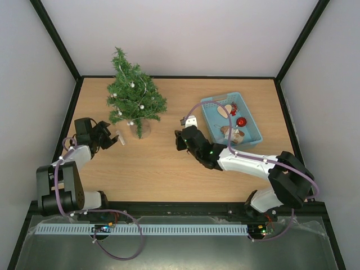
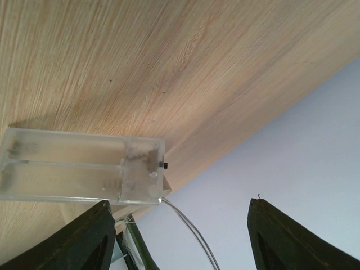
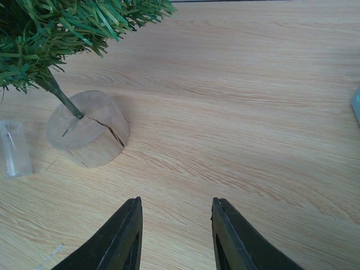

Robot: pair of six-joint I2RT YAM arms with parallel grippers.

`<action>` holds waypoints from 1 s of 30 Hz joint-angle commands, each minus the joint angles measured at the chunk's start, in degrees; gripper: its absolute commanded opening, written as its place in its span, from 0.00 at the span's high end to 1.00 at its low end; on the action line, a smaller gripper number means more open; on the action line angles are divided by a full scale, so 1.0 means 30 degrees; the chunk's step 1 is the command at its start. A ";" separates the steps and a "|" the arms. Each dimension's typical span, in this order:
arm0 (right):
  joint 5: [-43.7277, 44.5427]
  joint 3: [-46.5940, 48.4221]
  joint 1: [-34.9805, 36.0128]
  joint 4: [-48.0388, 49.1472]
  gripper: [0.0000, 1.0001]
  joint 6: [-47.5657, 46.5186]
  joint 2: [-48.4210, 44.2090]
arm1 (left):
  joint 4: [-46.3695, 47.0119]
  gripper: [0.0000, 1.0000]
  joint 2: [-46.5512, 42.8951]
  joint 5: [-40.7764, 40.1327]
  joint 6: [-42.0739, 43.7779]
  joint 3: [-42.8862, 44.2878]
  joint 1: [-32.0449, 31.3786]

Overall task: Decorate the small christmas tree
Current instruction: Wrap the decoration item around the Christmas tree.

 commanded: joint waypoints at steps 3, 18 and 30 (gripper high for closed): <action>0.0805 0.0475 0.0164 -0.0151 0.67 -0.0634 -0.0858 | -0.0510 0.40 -0.0268 -0.0743 -0.2630 0.0633 -0.0264; 0.0297 0.0366 0.0280 0.0554 0.67 -0.0203 -0.0626 | 0.1282 0.72 0.0714 -0.1165 -0.2583 0.0895 -0.0561; -0.0437 -0.0114 0.0310 0.1000 0.67 0.0346 -0.1104 | 0.1026 0.98 -0.1203 -0.3170 0.0728 0.1316 0.0193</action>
